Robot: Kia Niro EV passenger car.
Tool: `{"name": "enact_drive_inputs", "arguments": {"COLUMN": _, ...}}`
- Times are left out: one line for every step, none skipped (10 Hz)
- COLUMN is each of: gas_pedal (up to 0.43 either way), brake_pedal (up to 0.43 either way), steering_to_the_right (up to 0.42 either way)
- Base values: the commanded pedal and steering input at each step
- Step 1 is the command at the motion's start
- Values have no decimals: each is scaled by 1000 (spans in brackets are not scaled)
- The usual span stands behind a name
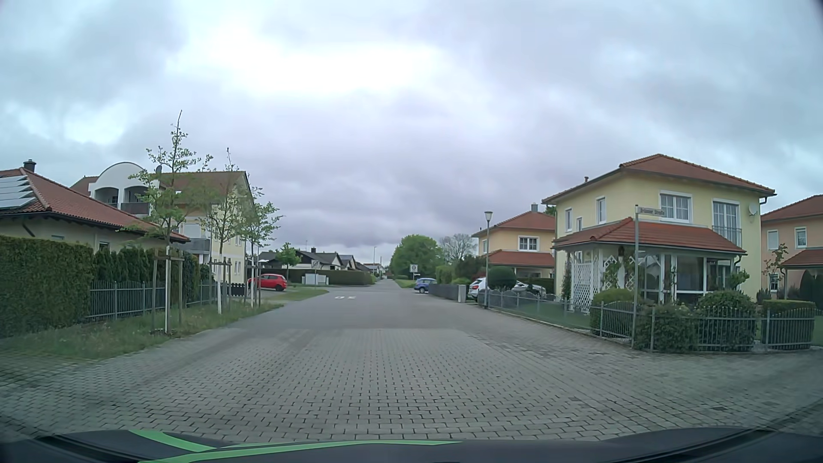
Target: Follow the waypoints while adhering to traffic rules and regulations
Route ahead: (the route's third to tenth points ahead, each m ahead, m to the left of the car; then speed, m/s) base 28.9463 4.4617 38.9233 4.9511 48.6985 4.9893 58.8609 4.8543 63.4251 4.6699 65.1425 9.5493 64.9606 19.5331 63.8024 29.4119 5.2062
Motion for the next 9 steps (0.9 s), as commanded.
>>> {"name": "enact_drive_inputs", "arguments": {"gas_pedal": 150, "brake_pedal": 0, "steering_to_the_right": 0}}
{"name": "enact_drive_inputs", "arguments": {"gas_pedal": 157, "brake_pedal": 0, "steering_to_the_right": 0}}
{"name": "enact_drive_inputs", "arguments": {"gas_pedal": 157, "brake_pedal": 0, "steering_to_the_right": 0}}
{"name": "enact_drive_inputs", "arguments": {"gas_pedal": 157, "brake_pedal": 0, "steering_to_the_right": -1}}
{"name": "enact_drive_inputs", "arguments": {"gas_pedal": 157, "brake_pedal": 0, "steering_to_the_right": -4}}
{"name": "enact_drive_inputs", "arguments": {"gas_pedal": 169, "brake_pedal": 0, "steering_to_the_right": -8}}
{"name": "enact_drive_inputs", "arguments": {"gas_pedal": 169, "brake_pedal": 0, "steering_to_the_right": -10}}
{"name": "enact_drive_inputs", "arguments": {"gas_pedal": 169, "brake_pedal": 0, "steering_to_the_right": -11}}
{"name": "enact_drive_inputs", "arguments": {"gas_pedal": 169, "brake_pedal": 0, "steering_to_the_right": -13}}
